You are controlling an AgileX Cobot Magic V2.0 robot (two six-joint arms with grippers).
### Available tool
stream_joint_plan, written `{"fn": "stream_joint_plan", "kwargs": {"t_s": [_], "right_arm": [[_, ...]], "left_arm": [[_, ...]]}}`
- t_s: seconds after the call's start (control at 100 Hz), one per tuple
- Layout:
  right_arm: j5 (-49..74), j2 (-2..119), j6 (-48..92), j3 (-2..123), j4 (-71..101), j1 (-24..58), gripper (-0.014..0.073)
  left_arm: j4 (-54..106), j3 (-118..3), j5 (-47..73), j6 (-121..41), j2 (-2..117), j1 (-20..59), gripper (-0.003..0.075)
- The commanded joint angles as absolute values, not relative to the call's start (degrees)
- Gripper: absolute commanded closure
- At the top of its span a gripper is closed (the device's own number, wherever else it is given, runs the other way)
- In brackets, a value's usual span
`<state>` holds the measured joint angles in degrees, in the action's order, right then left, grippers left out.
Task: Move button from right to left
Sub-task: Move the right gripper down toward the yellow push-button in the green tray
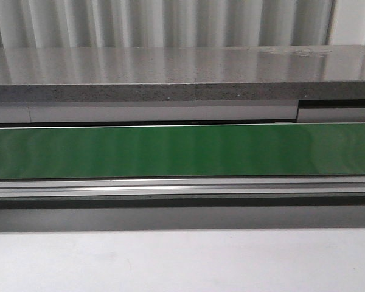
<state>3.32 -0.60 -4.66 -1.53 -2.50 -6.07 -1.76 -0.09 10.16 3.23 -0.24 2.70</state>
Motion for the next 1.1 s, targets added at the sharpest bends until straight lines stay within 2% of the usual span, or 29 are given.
{"fn": "stream_joint_plan", "kwargs": {"t_s": [0.0, 0.82, 1.09], "right_arm": [[-0.85, -1.51, -4.24, -0.62, -2.51, -6.42, 0.0659], [-0.77, -1.50, -4.24, -0.07, -2.51, -6.42, 0.0659], [9.34, -1.14, -4.24, 8.87, -2.63, -6.42, 0.0659]], "left_arm": [[-1.81, 1.33, 5.47, 3.34, -2.25, 2.80, 0.0740], [-1.81, 1.33, 5.47, 3.34, -2.25, 2.80, 0.0740], [-1.81, 1.33, 5.47, 3.34, -2.25, 2.80, 0.0740]]}}
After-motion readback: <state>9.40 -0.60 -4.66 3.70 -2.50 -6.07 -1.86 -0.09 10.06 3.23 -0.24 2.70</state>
